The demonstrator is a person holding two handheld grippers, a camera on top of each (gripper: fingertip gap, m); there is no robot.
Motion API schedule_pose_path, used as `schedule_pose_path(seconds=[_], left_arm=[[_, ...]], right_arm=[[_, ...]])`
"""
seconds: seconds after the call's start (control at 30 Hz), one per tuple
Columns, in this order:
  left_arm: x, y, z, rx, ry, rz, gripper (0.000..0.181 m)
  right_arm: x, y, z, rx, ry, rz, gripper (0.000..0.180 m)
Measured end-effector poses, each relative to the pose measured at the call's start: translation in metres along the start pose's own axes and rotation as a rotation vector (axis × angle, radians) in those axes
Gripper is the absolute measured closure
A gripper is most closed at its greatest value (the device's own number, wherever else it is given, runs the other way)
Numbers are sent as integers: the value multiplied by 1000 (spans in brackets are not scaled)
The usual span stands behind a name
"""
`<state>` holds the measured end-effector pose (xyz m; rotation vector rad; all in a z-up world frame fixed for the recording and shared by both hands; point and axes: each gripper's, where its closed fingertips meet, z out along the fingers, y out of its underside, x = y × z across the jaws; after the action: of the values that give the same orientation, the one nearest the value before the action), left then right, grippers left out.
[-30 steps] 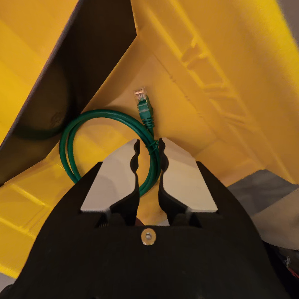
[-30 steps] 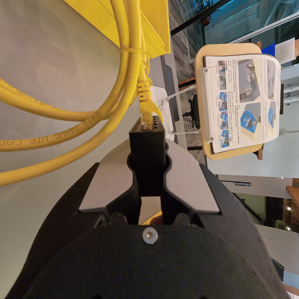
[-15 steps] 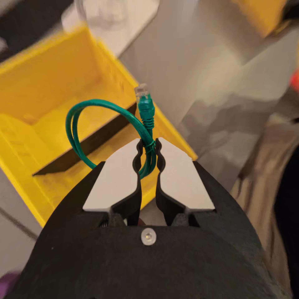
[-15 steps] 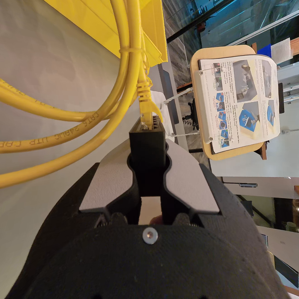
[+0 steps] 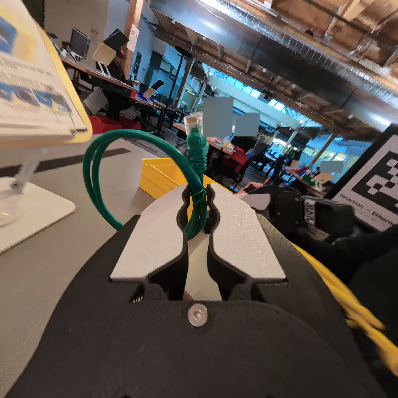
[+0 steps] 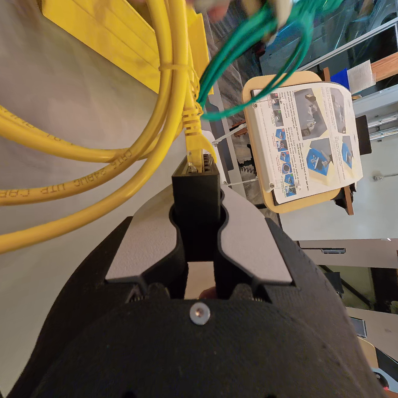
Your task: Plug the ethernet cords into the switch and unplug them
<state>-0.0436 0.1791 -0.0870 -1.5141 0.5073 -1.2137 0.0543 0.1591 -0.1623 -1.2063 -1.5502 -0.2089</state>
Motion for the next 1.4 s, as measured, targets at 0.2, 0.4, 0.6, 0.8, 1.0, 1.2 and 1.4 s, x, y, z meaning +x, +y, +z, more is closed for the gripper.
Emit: schedule_pose_path(seconds=[0.2, 0.4, 0.6, 0.8, 1.0, 1.2, 1.4], left_arm=[[-54, 93, 31, -19, 13, -297, 166], [-98, 134, 6, -114, -266, -314, 165], [-135, 171, -20, -326, -563, -242, 147], [-154, 181, -34, -450, -809, -128, 128], [-174, 182, -36, -515, -879, -110, 147], [-191, 180, -28, -599, -890, -68, 161], [-189, 181, -19, -855, -757, 98, 165]], right_arm=[[2, 6, -9, 2, -4, 17, 150], [3, 13, -6, 4, -17, 51, 150], [-1, 10, -4, 11, -32, 51, 150], [-2, 11, -4, 4, -41, 55, 150], [-4, 7, -4, 16, -47, 55, 150], [0, 8, -7, 19, -34, 64, 150], [0, 9, -6, 22, -40, 69, 150]])
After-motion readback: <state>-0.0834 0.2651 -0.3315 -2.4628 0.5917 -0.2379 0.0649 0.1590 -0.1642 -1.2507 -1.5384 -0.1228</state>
